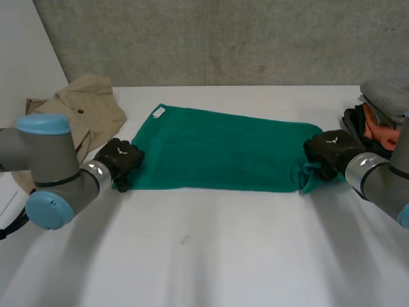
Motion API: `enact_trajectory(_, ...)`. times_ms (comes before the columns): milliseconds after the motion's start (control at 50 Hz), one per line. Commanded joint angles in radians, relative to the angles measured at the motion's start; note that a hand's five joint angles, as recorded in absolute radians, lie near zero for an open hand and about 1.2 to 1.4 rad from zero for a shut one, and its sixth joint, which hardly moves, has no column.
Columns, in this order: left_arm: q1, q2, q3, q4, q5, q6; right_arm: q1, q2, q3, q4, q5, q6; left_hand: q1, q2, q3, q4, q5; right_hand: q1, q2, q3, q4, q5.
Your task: Fold the laundry.
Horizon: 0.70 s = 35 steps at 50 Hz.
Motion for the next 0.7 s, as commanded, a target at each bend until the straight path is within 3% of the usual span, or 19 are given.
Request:
enact_trajectory(20, -0.012, -0.033, 0.037, -0.002, -0.005, 0.01, 0.004, 0.0, 0.006, -0.003, -0.003, -0.019, 0.074, 0.076, 0.077, 0.07, 0.071, 0.29, 0.225, 0.212, 0.202, 0.26)
enact_trajectory(300, -0.044, -0.114, 0.14, -0.01, -0.053, 0.046, 0.003, 0.0, 0.006, -0.003, -0.006, -0.023, 0.107, 0.108, 0.11, 0.102, 0.104, 0.29, 0.225, 0.212, 0.202, 0.26)
enact_trajectory(400, -0.044, -0.129, 0.19, -0.013, -0.068, 0.046, 0.001, 0.0, 0.008, -0.003, -0.009, -0.025, 0.3, 0.302, 0.303, 0.296, 0.297, 0.29, 0.225, 0.212, 0.202, 0.26)
enact_trajectory(540, -0.055, -0.169, 0.25, -0.052, -0.079, 0.056, 0.001, 0.0, 0.008, -0.003, -0.012, -0.026, 0.347, 0.349, 0.35, 0.343, 0.344, 0.29, 0.225, 0.212, 0.202, 0.26)
enact_trajectory(580, -0.058, -0.181, 0.275, -0.079, -0.08, 0.062, 0.001, 0.0, 0.008, -0.003, -0.014, -0.026, 0.435, 0.437, 0.438, 0.431, 0.432, 0.29, 0.225, 0.212, 0.202, 0.26)
enact_trajectory(640, -0.058, -0.186, 0.304, -0.103, -0.082, 0.064, 0.001, -0.002, 0.008, -0.003, -0.014, -0.026, 0.812, 0.814, 0.815, 0.808, 0.809, 0.29, 0.225, 0.212, 0.202, 0.26)
enact_trajectory(700, -0.06, -0.179, 0.318, -0.114, -0.09, 0.059, 0.001, -0.009, 0.008, -0.003, -0.014, -0.026, 0.814, 0.816, 0.817, 0.809, 0.811, 0.29, 0.225, 0.212, 0.202, 0.26)
